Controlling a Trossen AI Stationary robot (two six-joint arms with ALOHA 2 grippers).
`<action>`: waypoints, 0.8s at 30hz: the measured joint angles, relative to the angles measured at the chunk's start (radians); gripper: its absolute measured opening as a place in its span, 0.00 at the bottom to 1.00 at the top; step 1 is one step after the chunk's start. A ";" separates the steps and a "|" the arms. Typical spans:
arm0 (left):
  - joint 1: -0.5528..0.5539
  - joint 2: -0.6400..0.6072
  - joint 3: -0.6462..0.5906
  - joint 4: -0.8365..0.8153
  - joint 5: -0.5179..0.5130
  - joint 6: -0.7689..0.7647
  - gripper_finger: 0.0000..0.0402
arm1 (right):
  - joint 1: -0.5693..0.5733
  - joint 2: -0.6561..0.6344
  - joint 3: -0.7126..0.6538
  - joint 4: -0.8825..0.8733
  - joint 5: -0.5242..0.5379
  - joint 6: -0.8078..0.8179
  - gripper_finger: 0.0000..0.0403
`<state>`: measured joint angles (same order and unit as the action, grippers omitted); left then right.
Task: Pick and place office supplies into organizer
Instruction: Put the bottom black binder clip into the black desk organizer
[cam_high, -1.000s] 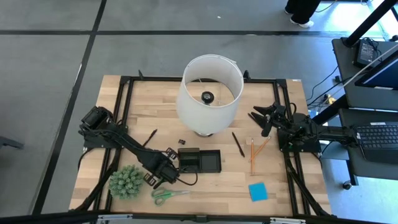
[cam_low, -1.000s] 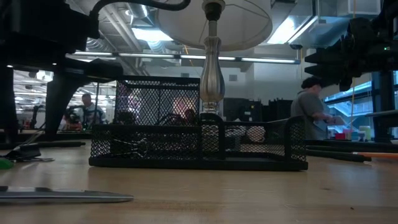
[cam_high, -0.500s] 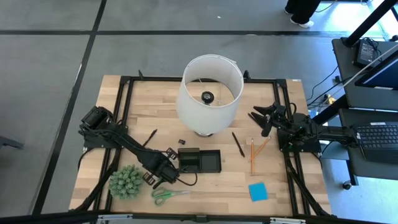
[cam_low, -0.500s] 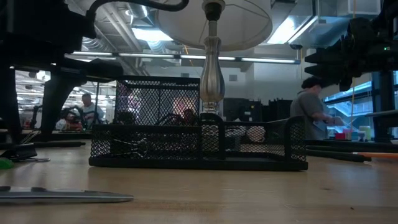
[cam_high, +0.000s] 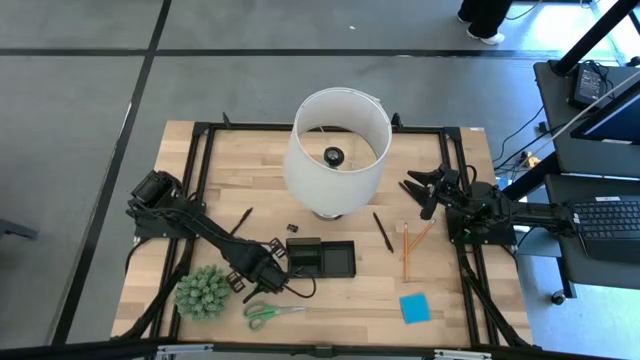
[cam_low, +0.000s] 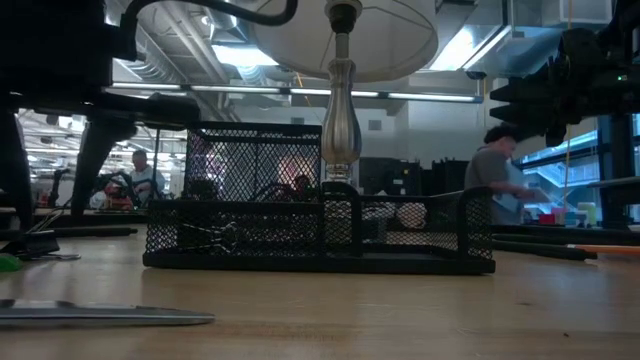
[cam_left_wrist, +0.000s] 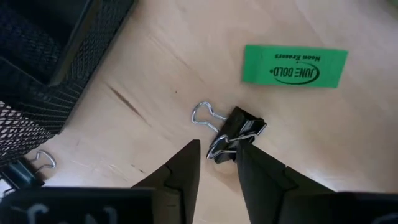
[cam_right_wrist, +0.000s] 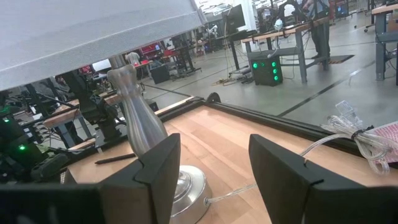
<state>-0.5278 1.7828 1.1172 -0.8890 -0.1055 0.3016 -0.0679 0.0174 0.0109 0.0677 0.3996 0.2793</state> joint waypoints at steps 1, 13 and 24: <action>0.000 0.000 0.000 0.000 0.004 0.000 0.23 | 0.000 0.000 0.000 0.000 0.000 -0.001 0.48; 0.000 -0.001 0.000 0.009 0.019 -0.004 0.15 | 0.000 0.000 0.000 0.000 0.000 -0.003 0.48; 0.000 -0.004 0.002 0.033 0.083 -0.161 0.02 | 0.000 0.000 0.000 0.000 0.000 -0.028 0.48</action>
<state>-0.5278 1.7790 1.1194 -0.8557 -0.0220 0.1406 -0.0677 0.0174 0.0109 0.0677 0.3996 0.2513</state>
